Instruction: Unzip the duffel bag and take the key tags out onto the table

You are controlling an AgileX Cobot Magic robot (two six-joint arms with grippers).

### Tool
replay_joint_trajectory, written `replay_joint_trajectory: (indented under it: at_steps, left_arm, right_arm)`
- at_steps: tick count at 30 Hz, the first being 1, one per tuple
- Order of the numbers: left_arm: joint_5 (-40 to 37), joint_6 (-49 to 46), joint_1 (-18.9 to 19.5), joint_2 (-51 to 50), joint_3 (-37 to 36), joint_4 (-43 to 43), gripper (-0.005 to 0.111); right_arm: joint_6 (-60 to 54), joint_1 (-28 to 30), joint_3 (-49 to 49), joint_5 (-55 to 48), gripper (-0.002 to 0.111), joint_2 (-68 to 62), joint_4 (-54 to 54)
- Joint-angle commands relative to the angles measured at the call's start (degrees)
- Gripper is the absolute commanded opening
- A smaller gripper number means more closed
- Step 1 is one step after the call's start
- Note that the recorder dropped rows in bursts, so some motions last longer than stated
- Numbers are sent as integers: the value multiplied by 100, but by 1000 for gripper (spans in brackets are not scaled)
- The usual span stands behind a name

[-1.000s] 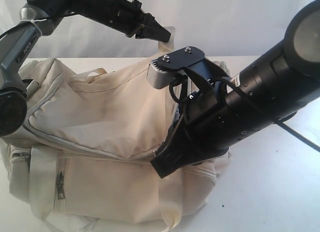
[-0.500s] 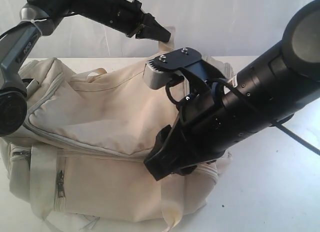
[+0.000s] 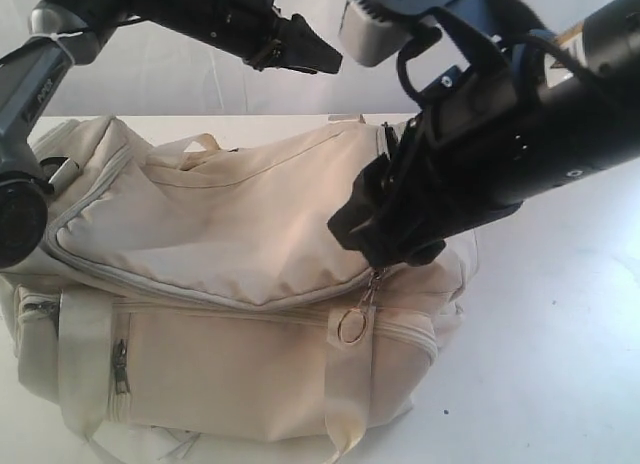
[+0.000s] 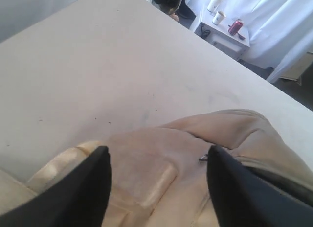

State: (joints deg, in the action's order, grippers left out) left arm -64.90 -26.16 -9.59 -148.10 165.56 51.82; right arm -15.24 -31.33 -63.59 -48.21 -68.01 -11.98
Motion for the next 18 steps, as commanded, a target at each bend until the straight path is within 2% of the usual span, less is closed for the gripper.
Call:
replay_joint_trajectory:
  at_steps: [1,10,13,15,18]
  left_arm:
    - [-506,480,260,317,220,-163,61]
    - [-506,1088,487,674,240,-417,41]
    - [-506,1351,487,891,202,-1305,26]
    - [-506,1392,487,1118,-67,-1628,17]
    - [-506,1349,488,1454,-733,-1654,9]
  right_arm:
    - [573,3,-41,-198,67,159,761]
    - [763,3,-41,-397,67,332,922]
    - [763,3,-41,-442,65,417,1026]
    - [774,3,-41,-442,64,476,1143]
    - [799,3,-41,-431,62,503,1239]
